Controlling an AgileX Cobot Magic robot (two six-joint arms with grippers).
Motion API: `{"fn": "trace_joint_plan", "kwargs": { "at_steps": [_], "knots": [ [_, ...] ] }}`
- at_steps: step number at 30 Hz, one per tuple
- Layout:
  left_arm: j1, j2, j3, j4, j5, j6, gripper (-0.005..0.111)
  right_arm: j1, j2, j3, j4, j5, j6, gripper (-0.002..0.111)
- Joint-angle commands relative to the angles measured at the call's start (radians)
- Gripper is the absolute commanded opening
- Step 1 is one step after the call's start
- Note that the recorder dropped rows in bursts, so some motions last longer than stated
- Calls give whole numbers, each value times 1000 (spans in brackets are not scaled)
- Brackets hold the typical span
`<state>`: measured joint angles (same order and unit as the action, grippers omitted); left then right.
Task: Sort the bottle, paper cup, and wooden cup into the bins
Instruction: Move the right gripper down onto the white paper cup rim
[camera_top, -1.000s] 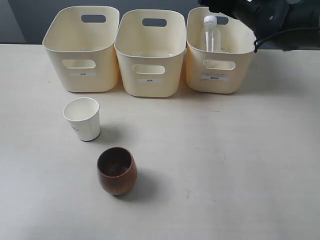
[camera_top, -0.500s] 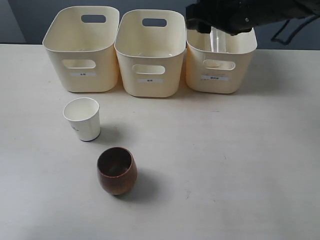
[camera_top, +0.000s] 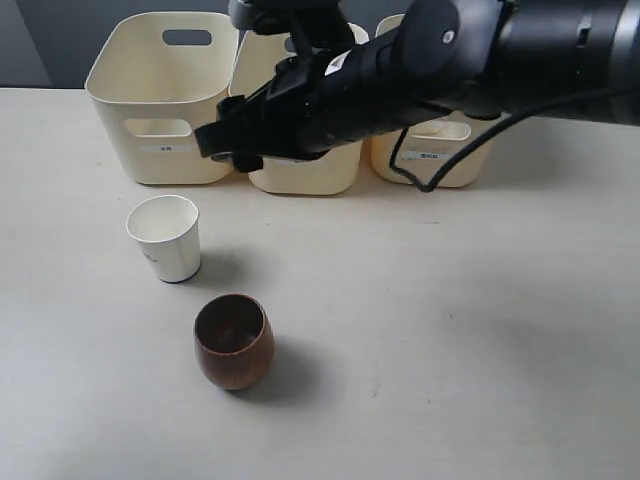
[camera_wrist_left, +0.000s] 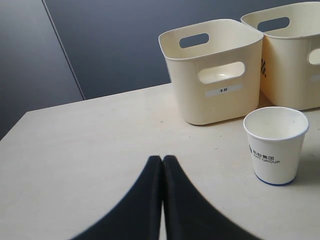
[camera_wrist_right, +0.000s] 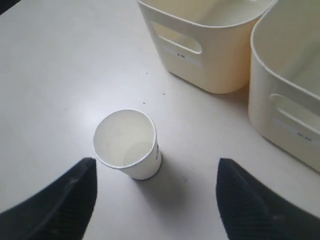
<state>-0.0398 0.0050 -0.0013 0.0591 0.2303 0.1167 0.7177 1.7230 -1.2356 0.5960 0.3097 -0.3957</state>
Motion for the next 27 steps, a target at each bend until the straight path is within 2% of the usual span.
{"fn": "trace_joint_plan", "kwargs": {
  "at_steps": [1, 13, 27],
  "knots": [
    [-3, -5, 1, 8, -5, -2, 0, 18, 44, -9, 69, -66, -5, 65],
    [-3, -5, 1, 8, -5, -2, 0, 20, 175, -137, 111, -25, -5, 65],
    [-3, -5, 1, 6, -5, -2, 0, 22, 285, -176, 201, -27, -5, 65]
  ]
}}
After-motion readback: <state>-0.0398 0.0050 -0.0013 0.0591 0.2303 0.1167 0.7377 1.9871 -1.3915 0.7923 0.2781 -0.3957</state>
